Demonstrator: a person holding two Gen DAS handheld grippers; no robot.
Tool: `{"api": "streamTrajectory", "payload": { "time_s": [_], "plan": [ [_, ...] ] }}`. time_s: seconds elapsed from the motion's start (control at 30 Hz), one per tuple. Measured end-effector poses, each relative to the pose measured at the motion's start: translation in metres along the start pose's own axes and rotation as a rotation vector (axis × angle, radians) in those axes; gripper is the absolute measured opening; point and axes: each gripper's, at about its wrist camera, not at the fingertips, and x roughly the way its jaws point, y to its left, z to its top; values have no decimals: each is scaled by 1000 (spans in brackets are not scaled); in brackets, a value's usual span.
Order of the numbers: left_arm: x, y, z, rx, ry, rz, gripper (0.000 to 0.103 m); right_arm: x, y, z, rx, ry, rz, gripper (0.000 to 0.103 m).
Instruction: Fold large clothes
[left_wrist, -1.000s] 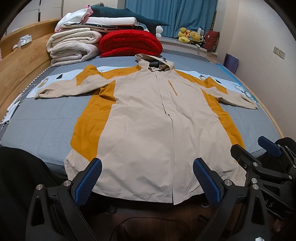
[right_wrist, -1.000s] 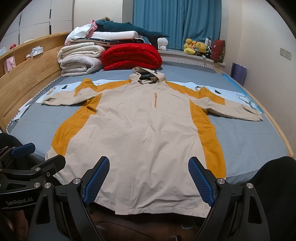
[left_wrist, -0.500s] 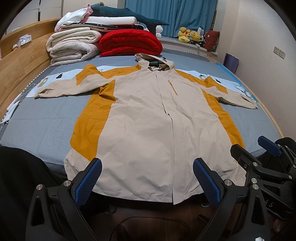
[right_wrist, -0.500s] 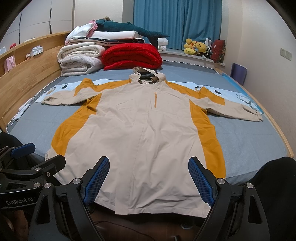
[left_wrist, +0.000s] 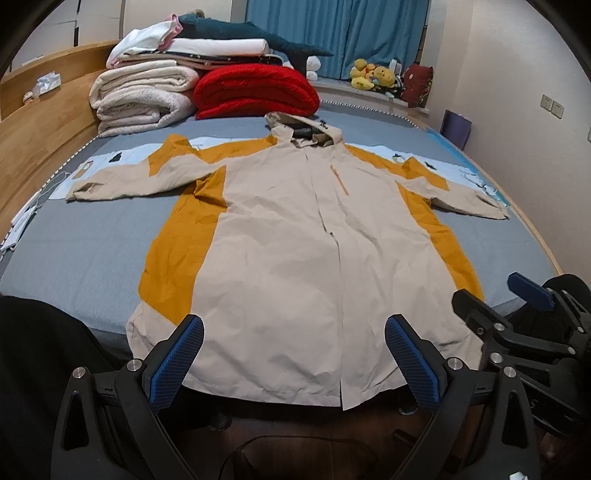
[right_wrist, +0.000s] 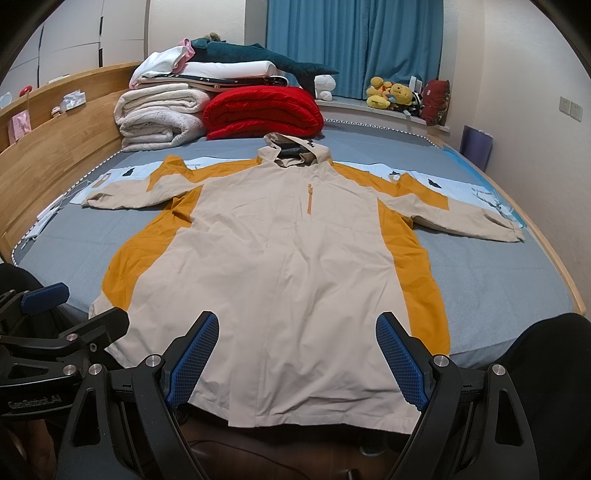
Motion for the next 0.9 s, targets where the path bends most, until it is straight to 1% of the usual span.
{"api": "streamTrajectory", "payload": {
  "time_s": [0.13, 0.2, 0.23, 0.27, 0.3, 0.33, 0.4, 0.43, 0.47, 0.5, 0.57, 0.63, 0.7, 0.77, 0.83, 0.9],
  "plan": [
    [-7, 1, 2, 10, -17, 8, 86, -1, -4, 2, 15, 1, 6, 87],
    [-11, 1, 6, 6, -14, 10, 79, -1, -9, 3, 26, -2, 12, 87],
    [-13, 2, 8, 0, -11, 9, 73, -1, -11, 3, 30, -3, 16, 86],
    [-16, 4, 11, -19, -7, 2, 70, -2, -12, 4, 33, -4, 20, 83],
    [-19, 4, 12, -30, -8, -3, 69, -3, -14, 5, 35, -6, 25, 82],
    [-23, 5, 15, -46, -15, -13, 68, -3, -16, 6, 36, -7, 26, 81],
    [-31, 5, 19, -44, -43, -17, 63, -5, -17, 9, 42, -6, 28, 79],
    [-32, 5, 21, -41, -50, -21, 55, -5, -18, 11, 51, -2, 30, 78],
    [-32, 5, 24, -39, -54, -31, 44, -5, -22, 13, 68, 5, 35, 76],
    [-31, 5, 27, -28, -65, -43, 39, -4, -23, 15, 74, 8, 33, 75],
    [-27, 4, 31, 2, -81, -36, 26, -5, -26, 23, 71, 7, 23, 73],
    [-19, 8, 40, 10, -87, -29, 19, -8, -30, 36, 70, -19, 28, 72],
    [-13, 16, 57, -13, -109, -35, 19, -9, -32, 56, 51, -59, 26, 72],
    [-8, 19, 75, -3, -150, -13, 19, -6, -34, 79, 32, -97, 34, 72],
    [0, 24, 100, 6, -195, -12, 19, 0, -35, 102, 14, -127, 44, 72],
    [13, 32, 124, 13, -214, 1, 19, 13, -36, 127, 2, -147, 55, 72]
  ]
}}
